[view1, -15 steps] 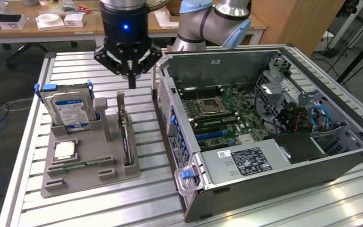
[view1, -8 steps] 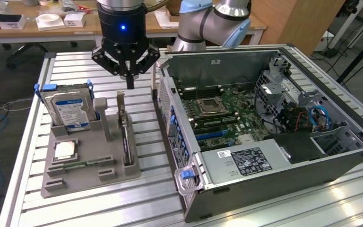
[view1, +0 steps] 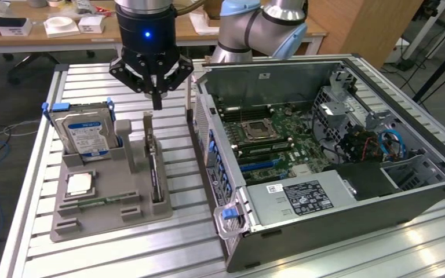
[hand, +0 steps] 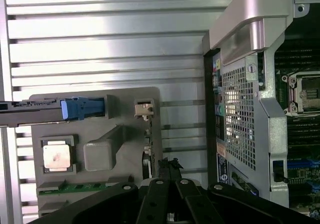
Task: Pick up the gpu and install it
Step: 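Reach for the gpu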
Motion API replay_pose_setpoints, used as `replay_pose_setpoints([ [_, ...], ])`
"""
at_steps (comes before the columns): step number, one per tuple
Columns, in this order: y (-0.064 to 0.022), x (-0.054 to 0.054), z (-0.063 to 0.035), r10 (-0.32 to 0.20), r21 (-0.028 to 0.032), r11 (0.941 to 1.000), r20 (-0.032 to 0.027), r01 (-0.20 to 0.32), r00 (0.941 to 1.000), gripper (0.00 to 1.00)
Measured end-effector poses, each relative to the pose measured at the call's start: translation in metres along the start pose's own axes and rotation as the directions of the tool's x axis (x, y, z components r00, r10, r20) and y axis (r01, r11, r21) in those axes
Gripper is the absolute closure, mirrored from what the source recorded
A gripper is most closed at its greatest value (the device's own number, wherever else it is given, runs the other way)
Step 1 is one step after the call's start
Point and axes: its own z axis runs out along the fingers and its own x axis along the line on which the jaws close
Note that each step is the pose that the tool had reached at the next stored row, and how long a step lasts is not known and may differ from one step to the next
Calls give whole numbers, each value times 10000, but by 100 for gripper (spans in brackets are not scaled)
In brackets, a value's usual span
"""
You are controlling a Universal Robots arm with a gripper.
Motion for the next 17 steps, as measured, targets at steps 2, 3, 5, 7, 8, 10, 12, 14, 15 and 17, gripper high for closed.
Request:
replay_pose_setpoints([
  [2,-1,10,2,0,0,10000,0,0,10000,89],
  [3,-1,15,3,0,0,10000,-1,0,10000,89],
  [5,-2,25,5,0,0,10000,-1,0,10000,89],
  [7,-3,35,7,0,0,10000,-1,0,10000,89],
  [8,-3,41,8,0,0,10000,-1,0,10000,89],
  [10,-4,52,10,0,0,10000,-1,0,10000,89],
  [12,-5,63,12,0,0,10000,-1,0,10000,89],
  [14,-6,74,14,0,0,10000,-2,0,10000,89],
  [15,-7,79,15,0,0,10000,-2,0,10000,89],
  [17,-7,90,17,0,0,10000,-3,0,10000,89],
])
